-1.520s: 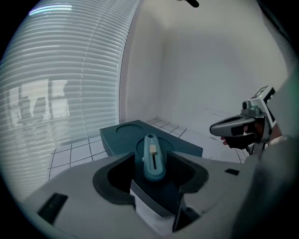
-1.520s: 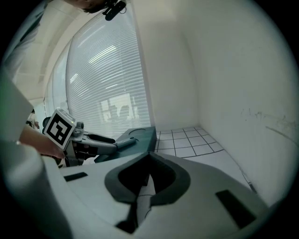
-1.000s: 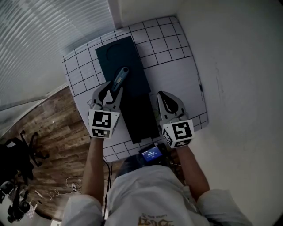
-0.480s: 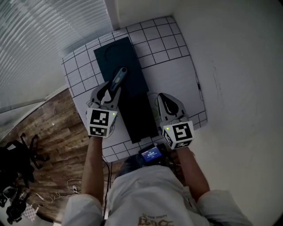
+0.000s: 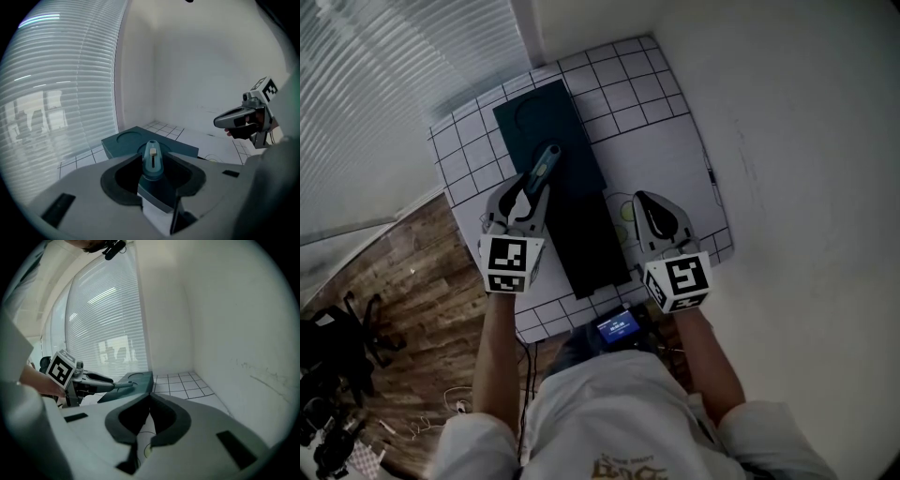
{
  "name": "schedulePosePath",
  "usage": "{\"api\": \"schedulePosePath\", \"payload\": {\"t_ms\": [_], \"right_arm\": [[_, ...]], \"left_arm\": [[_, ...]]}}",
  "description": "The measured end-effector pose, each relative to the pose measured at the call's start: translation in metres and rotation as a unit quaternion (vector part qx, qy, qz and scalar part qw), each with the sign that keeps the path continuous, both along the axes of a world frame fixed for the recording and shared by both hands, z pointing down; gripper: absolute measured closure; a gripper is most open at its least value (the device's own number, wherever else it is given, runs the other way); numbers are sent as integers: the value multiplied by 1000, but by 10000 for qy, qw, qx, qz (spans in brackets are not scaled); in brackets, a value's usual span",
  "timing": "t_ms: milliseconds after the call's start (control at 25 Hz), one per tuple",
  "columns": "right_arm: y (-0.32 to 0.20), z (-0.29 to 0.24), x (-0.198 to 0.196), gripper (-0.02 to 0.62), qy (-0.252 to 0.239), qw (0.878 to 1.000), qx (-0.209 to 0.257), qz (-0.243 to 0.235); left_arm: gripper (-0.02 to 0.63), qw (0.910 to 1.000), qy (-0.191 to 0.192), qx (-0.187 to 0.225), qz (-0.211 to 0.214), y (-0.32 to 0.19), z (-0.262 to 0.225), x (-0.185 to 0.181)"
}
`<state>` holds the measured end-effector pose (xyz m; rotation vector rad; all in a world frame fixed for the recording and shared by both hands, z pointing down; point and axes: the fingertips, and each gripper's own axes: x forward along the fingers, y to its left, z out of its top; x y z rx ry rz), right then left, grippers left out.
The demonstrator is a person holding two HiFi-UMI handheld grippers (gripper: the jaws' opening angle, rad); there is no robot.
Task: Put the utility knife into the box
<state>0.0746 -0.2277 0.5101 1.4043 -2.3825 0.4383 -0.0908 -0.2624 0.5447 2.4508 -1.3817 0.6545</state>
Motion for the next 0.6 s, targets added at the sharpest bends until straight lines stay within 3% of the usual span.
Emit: {"api": "schedulePosePath", "payload": {"t_ms": [600], "right_arm": [[56, -37, 1, 589, -71, 9993, 351, 77]], "left_arm": [[459, 9993, 148, 336, -123, 54, -43, -10]]}}
